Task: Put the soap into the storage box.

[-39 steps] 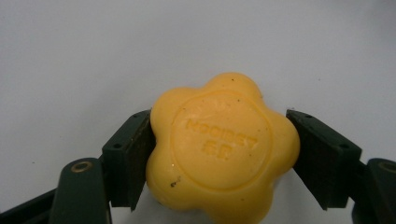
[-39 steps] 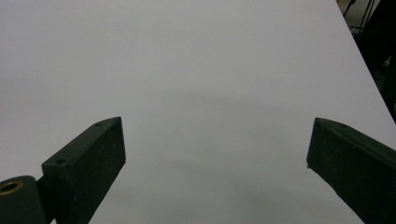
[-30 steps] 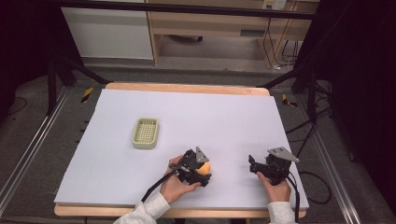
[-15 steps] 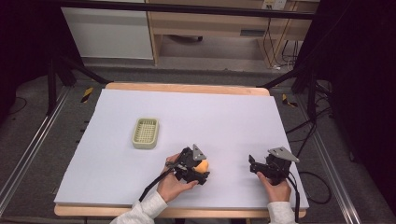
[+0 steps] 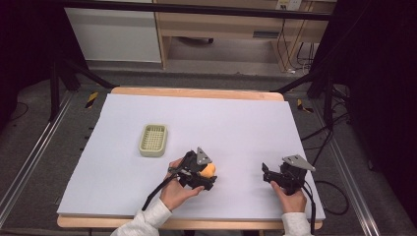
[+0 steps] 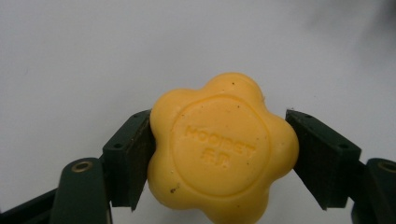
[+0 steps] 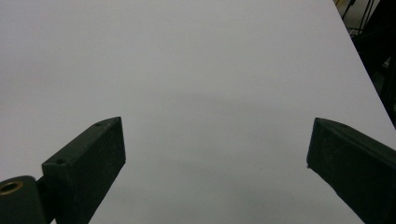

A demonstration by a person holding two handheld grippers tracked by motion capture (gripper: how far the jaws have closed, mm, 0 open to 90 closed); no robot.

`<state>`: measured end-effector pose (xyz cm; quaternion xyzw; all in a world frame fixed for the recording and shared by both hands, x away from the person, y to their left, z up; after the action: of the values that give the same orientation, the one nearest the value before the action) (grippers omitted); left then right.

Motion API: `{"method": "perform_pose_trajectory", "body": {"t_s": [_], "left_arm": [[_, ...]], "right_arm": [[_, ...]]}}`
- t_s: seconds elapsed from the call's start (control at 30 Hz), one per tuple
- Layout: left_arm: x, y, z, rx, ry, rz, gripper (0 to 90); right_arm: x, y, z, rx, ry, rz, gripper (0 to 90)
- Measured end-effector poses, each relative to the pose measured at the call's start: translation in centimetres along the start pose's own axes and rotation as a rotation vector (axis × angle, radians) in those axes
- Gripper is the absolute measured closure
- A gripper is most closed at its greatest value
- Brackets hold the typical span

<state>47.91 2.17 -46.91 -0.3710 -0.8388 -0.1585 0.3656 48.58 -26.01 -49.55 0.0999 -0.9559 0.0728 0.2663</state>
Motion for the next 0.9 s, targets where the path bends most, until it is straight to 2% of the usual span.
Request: {"method": "perform_pose_trajectory", "body": {"t_s": [0.53,0.9], "left_arm": [[2.0,1.7,-0.4,0.028,-0.032,-0.033,26.6],[3.9,4.0,-0.2,0.068,-0.066,-0.067,26.6]], "right_arm": [[0.1,0.0,-0.1,0.001,-0.005,-0.001,4.9],[0.0,0.1,-0.1,0.002,-0.002,-0.001,4.9]]}}
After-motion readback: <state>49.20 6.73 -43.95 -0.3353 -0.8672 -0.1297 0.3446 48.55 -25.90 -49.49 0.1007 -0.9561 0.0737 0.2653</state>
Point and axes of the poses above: each handheld gripper's, and its own axes: x roughly backward along the jaws, z roughly out of its underside, y roughly to its left, the point moved 5 cm from there along -x, roughly forward along the jaws, and after that the axes turned 4 degrees about x, right-handed, at the moved point
